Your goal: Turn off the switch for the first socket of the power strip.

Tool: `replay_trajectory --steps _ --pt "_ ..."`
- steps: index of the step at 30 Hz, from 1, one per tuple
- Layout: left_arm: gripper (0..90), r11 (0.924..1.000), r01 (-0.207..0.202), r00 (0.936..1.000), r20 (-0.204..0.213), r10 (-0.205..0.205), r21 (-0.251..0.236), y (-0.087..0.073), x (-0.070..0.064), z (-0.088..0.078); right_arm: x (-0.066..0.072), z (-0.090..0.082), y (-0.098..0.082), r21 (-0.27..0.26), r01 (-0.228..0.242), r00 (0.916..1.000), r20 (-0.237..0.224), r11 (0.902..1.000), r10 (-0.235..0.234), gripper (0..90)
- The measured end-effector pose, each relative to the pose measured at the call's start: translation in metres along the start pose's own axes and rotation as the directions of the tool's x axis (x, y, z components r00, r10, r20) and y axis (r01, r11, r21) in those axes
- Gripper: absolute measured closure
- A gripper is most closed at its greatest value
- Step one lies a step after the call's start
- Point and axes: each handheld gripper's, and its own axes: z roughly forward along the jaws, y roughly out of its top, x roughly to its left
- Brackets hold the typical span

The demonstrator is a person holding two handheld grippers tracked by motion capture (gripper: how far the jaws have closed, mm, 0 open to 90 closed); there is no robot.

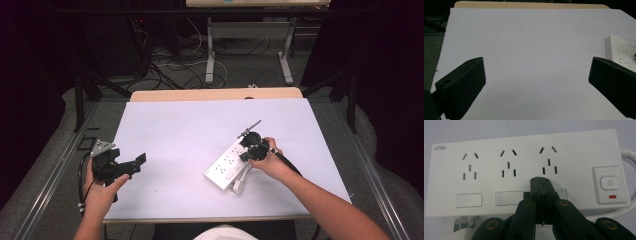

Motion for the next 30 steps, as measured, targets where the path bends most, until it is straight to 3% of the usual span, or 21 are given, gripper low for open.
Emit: replay_trajectory --steps 3,5,7,9,13,19,24,25,26,29,30 --pt "0.8 1.0000 0.000 1.0000 0.000 0.000 0.000 -0.0001 0.0000 0.0001 -0.0005 -0.0009 0.0001 0.013 -0.008 1.0000 0.001 0.9999 0.008 90.0" --pt "0.8 1.0000 0.000 1.0000 0.001 0.000 0.000 -0.0001 -0.0001 0.0002 -0.0004 0.0007 -0.0005 -0.011 -0.008 1.0000 0.000 0.9999 0.008 90.0" --pt "0.8 1.0000 0.000 1.0000 0.001 0.000 0.000 -0.0001 -0.0001 0.0001 -0.0006 -0.0016 0.0004 0.021 0.000 1.0000 0.000 0.9998 0.000 90.0" --pt "0.8 1.0000 0.000 1.0000 0.000 0.000 0.000 0.0000 0.0000 0.0001 -0.0008 -0.0014 0.0004 0.022 -0.001 1.0000 0.002 0.9998 0.001 90.0" --pt "0.8 1.0000 0.002 1.0000 0.001 -0.002 -0.004 -0.0001 0.0000 0.0002 -0.0022 0.0003 0.0000 -0.006 -0.011 0.9998 -0.016 0.9999 0.011 90.0" --pt "0.8 1.0000 0.002 1.0000 0.001 -0.002 -0.006 -0.0001 0.0007 0.0002 -0.0023 -0.0019 0.0010 0.017 -0.011 0.9999 -0.012 0.9998 0.011 87.8" --pt "0.8 1.0000 0.004 1.0000 0.001 -0.004 -0.006 -0.0003 0.0007 0.0006 -0.0022 -0.0035 0.0025 0.001 -0.027 0.9995 -0.017 0.9996 0.027 85.5" --pt "0.8 1.0000 0.004 1.0000 0.002 -0.004 -0.004 -0.0003 0.0007 0.0007 -0.0011 -0.0032 0.0022 -0.019 -0.052 0.9985 -0.020 0.9985 0.051 85.0" --pt "0.8 1.0000 0.004 1.0000 0.000 -0.004 -0.001 -0.0003 0.0006 0.0007 -0.0027 -0.0015 0.0021 -0.061 -0.037 0.9991 -0.022 0.9975 0.036 84.2" --pt "0.8 1.0000 0.003 1.0000 0.001 -0.003 -0.001 -0.0003 0.0005 0.0007 -0.0033 -0.0081 0.0048 -0.021 -0.049 0.9986 -0.019 0.9986 0.049 82.1" --pt "0.8 1.0000 0.003 1.0000 0.001 -0.003 -0.001 -0.0003 0.0005 0.0007 -0.0026 -0.0081 0.0047 -0.041 -0.067 0.9974 -0.029 0.9969 0.066 81.6"
